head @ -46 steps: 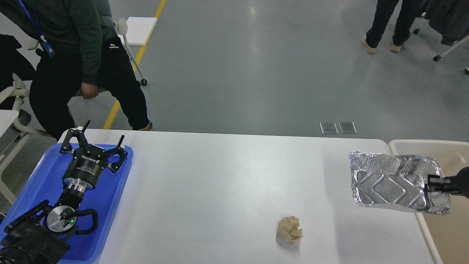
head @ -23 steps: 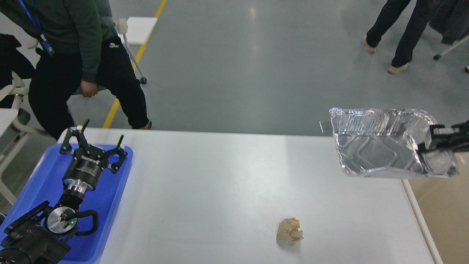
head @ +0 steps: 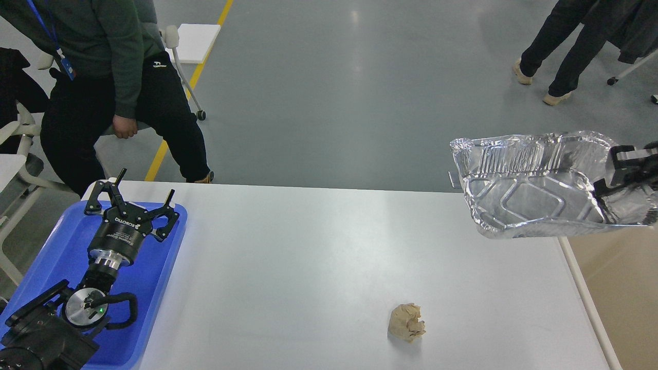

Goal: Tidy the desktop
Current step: 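Carry the foil container up and over toward the beige bin, then lower the foil container into the beige bin and release it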

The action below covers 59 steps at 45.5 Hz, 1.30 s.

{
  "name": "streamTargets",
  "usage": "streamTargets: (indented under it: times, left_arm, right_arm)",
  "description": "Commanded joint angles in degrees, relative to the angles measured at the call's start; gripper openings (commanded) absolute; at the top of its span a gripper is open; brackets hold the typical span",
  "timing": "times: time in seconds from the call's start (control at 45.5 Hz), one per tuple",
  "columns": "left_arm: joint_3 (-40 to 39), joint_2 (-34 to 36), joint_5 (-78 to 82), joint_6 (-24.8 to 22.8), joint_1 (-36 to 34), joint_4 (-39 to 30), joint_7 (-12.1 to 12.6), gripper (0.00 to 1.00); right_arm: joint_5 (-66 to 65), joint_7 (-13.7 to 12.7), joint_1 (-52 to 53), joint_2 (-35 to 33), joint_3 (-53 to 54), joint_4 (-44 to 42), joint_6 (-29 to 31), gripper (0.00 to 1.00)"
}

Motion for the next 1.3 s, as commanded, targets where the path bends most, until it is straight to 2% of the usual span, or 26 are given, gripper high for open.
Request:
streamTargets:
  times: [0.0, 0.329, 0.659, 0.944, 1.186, 1.273]
  left_arm:
    - [0.0, 0.0, 0.0, 0.0, 0.0, 0.03, 0.0, 0.99]
    - [0.0, 0.0, 0.0, 0.0, 0.0, 0.03, 0.0, 0.99]
    - [0.0, 0.0, 0.0, 0.0, 0.0, 0.03, 0.0, 0.99]
    - [0.0, 0.0, 0.0, 0.0, 0.0, 0.03, 0.0, 0.99]
    - [0.0, 0.0, 0.0, 0.0, 0.0, -0.05, 0.0, 0.99]
    - [0.0, 0.0, 0.0, 0.0, 0.0, 0.03, 0.0, 0.99]
  right_arm:
    - [1.05, -0.05, 0.82, 1.08, 0.71, 0.45, 0.85, 0.0]
    - [4.2, -0.14, -1.98, -1.11, 0.45, -0.78, 0.24, 0.0]
    - [13.35, -0.23, -12.7, -5.41, -3.33, -14.39, -0.56, 0.0]
    - [13.35, -0.05, -32.2, -12.45, 2.11, -35.05, -0.2, 0.0]
    - [21.34, -0.67, -47.77, -14.91, 6.87, -40.41, -4.42, 0.0]
    - [25.47, -0.67, -55.5, -15.0, 7.57, -45.86, -5.04, 0.0]
